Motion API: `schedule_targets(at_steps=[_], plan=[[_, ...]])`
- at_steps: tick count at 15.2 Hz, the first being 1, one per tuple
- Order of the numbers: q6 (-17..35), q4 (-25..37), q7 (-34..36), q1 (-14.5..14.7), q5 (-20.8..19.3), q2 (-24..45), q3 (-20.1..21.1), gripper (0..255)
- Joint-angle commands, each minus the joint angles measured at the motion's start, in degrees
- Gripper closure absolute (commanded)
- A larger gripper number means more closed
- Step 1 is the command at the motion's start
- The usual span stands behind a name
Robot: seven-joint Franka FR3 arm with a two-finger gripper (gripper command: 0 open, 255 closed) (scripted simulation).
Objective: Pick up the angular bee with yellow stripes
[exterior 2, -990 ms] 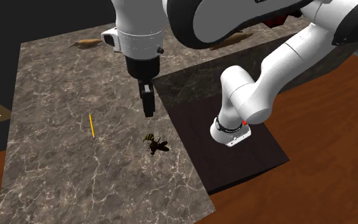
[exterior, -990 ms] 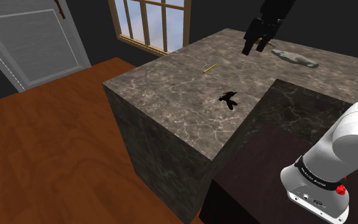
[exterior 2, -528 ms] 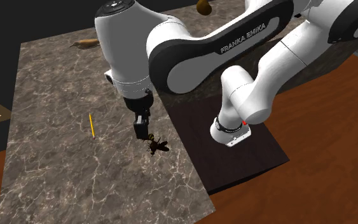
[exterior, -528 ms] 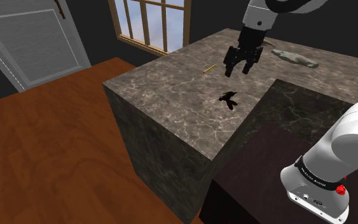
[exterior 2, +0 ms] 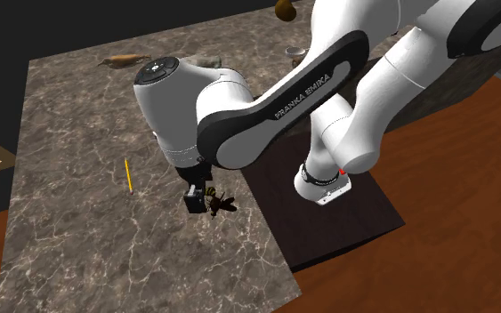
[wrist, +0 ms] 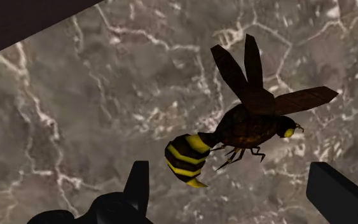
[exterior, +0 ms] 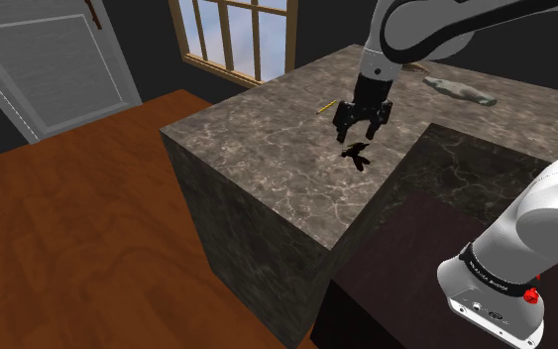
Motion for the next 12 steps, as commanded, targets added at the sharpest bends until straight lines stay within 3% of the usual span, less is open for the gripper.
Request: schedule_targets(at_steps=[1,5,6,12], plan=[[1.9,-1.1,-0.1,0.1,0.2,0.8,0.2,0],[4.1,-2.4,-0.5,0.2,0.5,1.8,0.3,0],[4.2,-2.5,-0.4,0.2,0.5,1.7,0.3,255],[4.2,-2.5,-0.4,0.2,0.5,1.7,0.3,255]])
